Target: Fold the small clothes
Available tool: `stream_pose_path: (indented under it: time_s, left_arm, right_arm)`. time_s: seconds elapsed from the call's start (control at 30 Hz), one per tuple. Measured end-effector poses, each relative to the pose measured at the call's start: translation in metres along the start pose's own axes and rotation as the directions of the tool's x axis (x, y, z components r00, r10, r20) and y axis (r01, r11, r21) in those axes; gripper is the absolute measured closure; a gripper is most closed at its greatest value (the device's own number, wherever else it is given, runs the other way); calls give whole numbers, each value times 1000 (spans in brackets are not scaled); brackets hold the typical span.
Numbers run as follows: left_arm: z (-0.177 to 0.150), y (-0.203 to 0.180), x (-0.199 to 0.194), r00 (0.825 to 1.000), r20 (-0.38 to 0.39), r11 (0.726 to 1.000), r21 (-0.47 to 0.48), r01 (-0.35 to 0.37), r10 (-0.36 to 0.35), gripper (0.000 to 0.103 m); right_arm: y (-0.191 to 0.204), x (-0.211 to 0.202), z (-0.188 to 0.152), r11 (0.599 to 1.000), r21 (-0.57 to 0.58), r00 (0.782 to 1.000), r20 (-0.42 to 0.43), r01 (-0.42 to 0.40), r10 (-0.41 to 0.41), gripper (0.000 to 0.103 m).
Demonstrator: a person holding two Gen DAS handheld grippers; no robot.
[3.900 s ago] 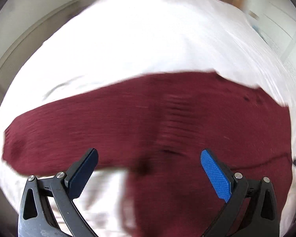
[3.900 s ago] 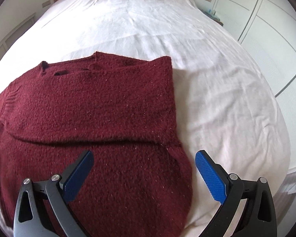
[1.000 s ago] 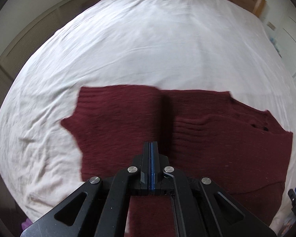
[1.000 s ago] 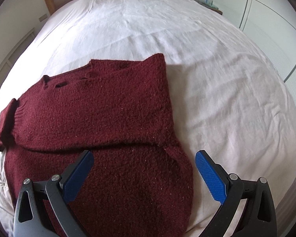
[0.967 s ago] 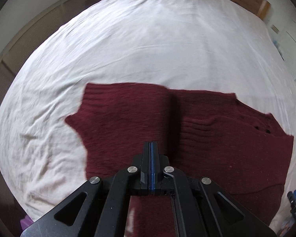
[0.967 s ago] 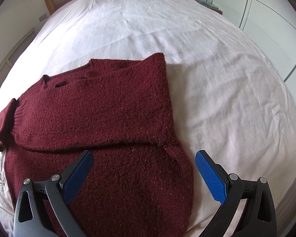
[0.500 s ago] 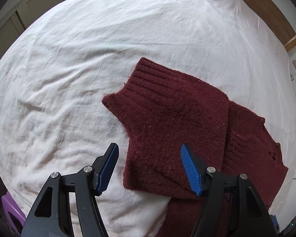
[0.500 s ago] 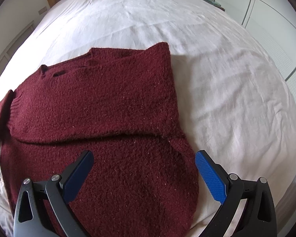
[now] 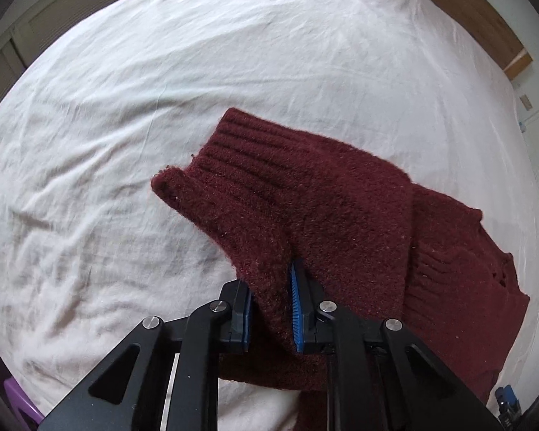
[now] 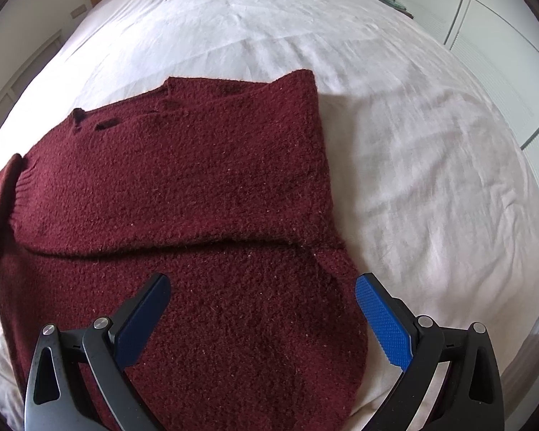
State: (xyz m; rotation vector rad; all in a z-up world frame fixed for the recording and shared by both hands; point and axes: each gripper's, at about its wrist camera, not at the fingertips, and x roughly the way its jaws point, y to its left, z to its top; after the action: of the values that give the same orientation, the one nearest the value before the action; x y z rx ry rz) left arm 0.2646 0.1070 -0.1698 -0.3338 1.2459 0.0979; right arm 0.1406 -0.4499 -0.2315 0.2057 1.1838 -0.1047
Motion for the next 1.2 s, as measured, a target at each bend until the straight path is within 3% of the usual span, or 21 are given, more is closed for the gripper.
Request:
stream_pose_path:
  time_s: [0.2, 0.43, 0.63, 0.9, 1.07, 1.2]
  left_arm:
    - [-7, -34, -34, 997, 43, 995, 86, 55, -59, 90]
    - [-15, -101, -66, 987, 67, 968, 211, 132, -149, 90]
    - [-27, -154, -62, 978, 40, 941, 283, 184, -203, 90]
    - [-52, -182, 12, 1000, 28, 924, 382, -23, 13, 89]
    - [-53, -180, 22, 998, 36, 911, 409, -62, 52, 86]
    - [-49, -178, 25, 999, 13, 913, 405, -45, 43, 82]
  right_arm:
    - [1, -2, -2, 1000, 3, 1000, 8, -15, 15, 0]
    - [-5, -12, -1, 1000, 18, 999, 32, -22, 21, 0]
    - [-12, -16, -2, 999, 31, 999, 38, -20, 19, 0]
    - [-14, -16, -5, 999, 33, 1000, 22, -12, 12, 0]
    - [-15, -15, -6, 999, 40, 1000, 21, -14, 13, 0]
    - [-12, -15, -7, 999, 31, 1000, 21, -19, 19, 0]
